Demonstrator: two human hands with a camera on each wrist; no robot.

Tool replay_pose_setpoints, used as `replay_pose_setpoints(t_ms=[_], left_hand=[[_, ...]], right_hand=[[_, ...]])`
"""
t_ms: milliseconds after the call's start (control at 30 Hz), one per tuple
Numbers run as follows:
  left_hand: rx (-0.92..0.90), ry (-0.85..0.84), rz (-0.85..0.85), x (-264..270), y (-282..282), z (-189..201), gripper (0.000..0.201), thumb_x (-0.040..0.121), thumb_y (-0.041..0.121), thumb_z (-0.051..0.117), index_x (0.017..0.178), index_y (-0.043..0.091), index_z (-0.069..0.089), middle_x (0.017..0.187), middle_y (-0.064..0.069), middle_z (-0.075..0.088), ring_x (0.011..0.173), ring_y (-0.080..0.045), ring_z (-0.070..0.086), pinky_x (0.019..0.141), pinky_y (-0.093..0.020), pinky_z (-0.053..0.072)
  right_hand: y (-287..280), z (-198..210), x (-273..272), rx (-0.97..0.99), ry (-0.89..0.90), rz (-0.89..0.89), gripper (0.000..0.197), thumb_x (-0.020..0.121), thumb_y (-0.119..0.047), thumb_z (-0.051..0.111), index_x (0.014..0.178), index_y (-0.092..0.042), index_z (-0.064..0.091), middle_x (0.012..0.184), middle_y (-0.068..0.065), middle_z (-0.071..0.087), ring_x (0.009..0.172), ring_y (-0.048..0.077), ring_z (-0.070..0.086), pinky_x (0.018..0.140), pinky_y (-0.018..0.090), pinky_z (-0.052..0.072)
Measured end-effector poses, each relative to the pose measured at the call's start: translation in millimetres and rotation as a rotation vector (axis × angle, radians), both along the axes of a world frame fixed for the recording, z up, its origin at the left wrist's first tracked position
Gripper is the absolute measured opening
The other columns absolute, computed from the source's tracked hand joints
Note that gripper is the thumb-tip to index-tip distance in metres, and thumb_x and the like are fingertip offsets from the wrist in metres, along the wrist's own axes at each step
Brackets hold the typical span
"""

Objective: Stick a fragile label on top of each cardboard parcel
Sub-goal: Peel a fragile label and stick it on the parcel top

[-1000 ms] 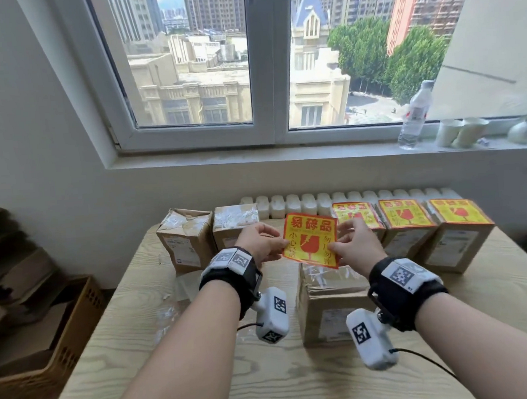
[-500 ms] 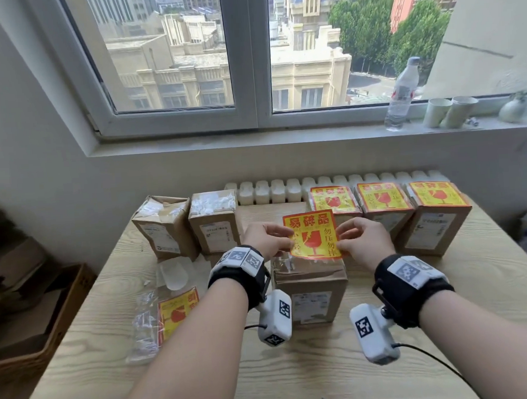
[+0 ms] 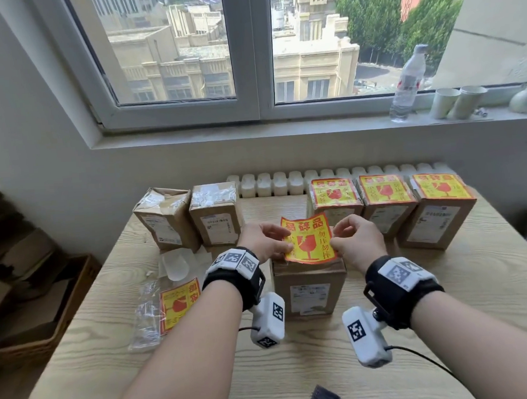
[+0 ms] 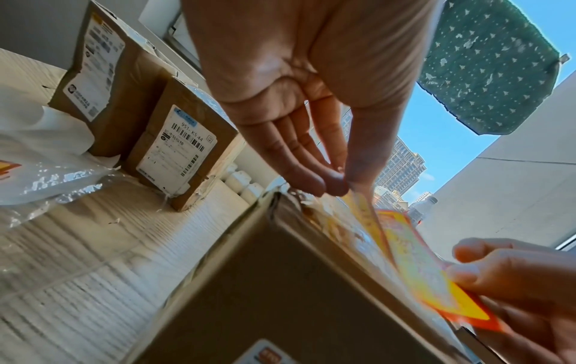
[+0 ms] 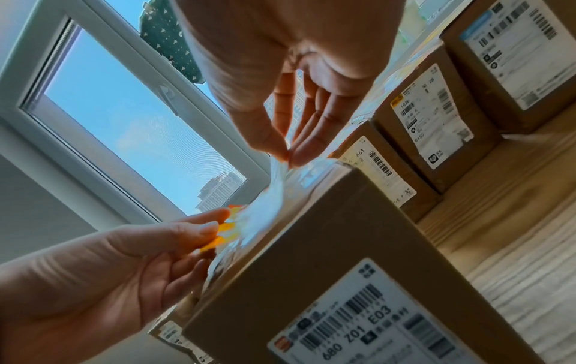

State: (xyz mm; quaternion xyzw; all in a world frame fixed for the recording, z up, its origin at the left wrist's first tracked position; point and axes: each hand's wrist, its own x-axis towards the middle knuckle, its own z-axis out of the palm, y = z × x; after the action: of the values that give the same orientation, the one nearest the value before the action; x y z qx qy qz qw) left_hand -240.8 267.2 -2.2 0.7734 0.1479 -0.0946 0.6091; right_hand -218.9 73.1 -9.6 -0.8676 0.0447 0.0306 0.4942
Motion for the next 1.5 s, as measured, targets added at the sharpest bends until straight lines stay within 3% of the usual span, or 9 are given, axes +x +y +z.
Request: replay_pose_setpoints(t_ms=[167, 500, 700, 1067, 1167, 1267, 1333, 1400, 1500], left_hand=[[-0.014, -0.008, 0.008, 0, 3, 1, 0.032, 0.073, -0.007, 0.076, 0.102, 0.005, 0.071, 0.104, -0.011, 0.07, 0.087, -0.019, 0.07, 0.062, -0.021, 0.059], [0.161, 0.002, -0.038, -3, -1, -10, 0.032, 0.07, 0.001, 0.082, 0.098, 0.014, 0.073, 0.101, -0.004, 0.07, 0.089, -0.013, 0.066, 0.068, -0.023, 0.058], [0.252, -0.017, -0.033, -3, -3, -11, 0.031, 0.065, 0.004, 0.085, 0.092, 0.017, 0.074, 0.094, 0.001, 0.071, 0.089, -0.013, 0.068, 0.076, -0.031, 0.06], [0.474, -0.042, -0.097, -3, -7, -10, 0.032, 0.064, 0.015, 0.084, 0.091, 0.025, 0.071, 0.087, 0.006, 0.066, 0.081, -0.009, 0.063, 0.063, -0.02, 0.054], [0.538, -0.015, -0.099, -1, -8, -9, 0.031, 0.063, 0.019, 0.084, 0.087, 0.031, 0.069, 0.097, 0.008, 0.061, 0.086, -0.009, 0.058, 0.06, -0.02, 0.048], [0.6, -0.002, -0.116, 1, -2, -10, 0.031, 0.06, 0.026, 0.086, 0.083, 0.034, 0.067, 0.111, 0.01, 0.06, 0.094, -0.01, 0.057, 0.071, -0.024, 0.048], [0.627, -0.017, -0.104, 3, 1, -6, 0.034, 0.059, 0.03, 0.087, 0.085, 0.037, 0.066, 0.113, 0.006, 0.057, 0.098, -0.013, 0.056, 0.077, -0.029, 0.05], [0.657, -0.044, -0.129, 7, -2, -4, 0.05, 0.059, 0.038, 0.087, 0.105, 0.042, 0.065, 0.121, 0.001, 0.049, 0.116, -0.019, 0.048, 0.094, -0.04, 0.048], [0.738, -0.018, -0.286, 9, -15, -3, 0.078, 0.065, 0.046, 0.082, 0.135, 0.048, 0.046, 0.15, -0.002, 0.027, 0.142, -0.024, 0.019, 0.113, -0.052, 0.026]], right_hand=[[-4, 2, 2, -0.015, 0.015, 0.032, 0.014, 0.077, -0.001, 0.069, 0.075, -0.014, 0.064, 0.076, 0.006, 0.068, 0.075, 0.022, 0.069, 0.072, 0.038, 0.059], [-7, -7, -2, -0.118, 0.057, 0.067, 0.016, 0.075, -0.01, 0.072, 0.074, -0.025, 0.066, 0.079, -0.002, 0.07, 0.077, 0.014, 0.068, 0.071, 0.039, 0.06], [-6, -7, -1, -0.177, 0.041, 0.089, 0.016, 0.076, -0.012, 0.074, 0.075, -0.026, 0.066, 0.082, -0.005, 0.066, 0.079, 0.01, 0.064, 0.075, 0.036, 0.06], [-3, -6, -1, -0.292, 0.019, 0.148, 0.015, 0.075, -0.017, 0.074, 0.081, -0.027, 0.065, 0.084, -0.006, 0.066, 0.082, 0.012, 0.064, 0.075, 0.033, 0.058], [-4, -3, -2, -0.407, 0.031, 0.189, 0.014, 0.075, -0.03, 0.074, 0.081, -0.032, 0.062, 0.087, -0.009, 0.063, 0.084, 0.012, 0.062, 0.076, 0.033, 0.056], [-11, 1, -1, -0.48, 0.032, 0.183, 0.019, 0.074, -0.039, 0.076, 0.078, -0.03, 0.06, 0.091, -0.009, 0.061, 0.086, 0.012, 0.059, 0.074, 0.031, 0.051], [-11, 3, -1, -0.493, -0.014, 0.197, 0.022, 0.075, -0.041, 0.075, 0.087, -0.031, 0.059, 0.102, -0.006, 0.057, 0.092, 0.013, 0.057, 0.076, 0.031, 0.049], [-6, 1, 1, -0.494, -0.04, 0.285, 0.044, 0.076, -0.045, 0.074, 0.115, -0.035, 0.057, 0.122, -0.002, 0.049, 0.113, 0.017, 0.053, 0.091, 0.036, 0.049], [6, -5, 3, -0.578, 0.01, 0.453, 0.075, 0.08, -0.052, 0.067, 0.145, -0.037, 0.032, 0.155, 0.004, 0.021, 0.144, 0.024, 0.02, 0.115, 0.046, 0.027]])
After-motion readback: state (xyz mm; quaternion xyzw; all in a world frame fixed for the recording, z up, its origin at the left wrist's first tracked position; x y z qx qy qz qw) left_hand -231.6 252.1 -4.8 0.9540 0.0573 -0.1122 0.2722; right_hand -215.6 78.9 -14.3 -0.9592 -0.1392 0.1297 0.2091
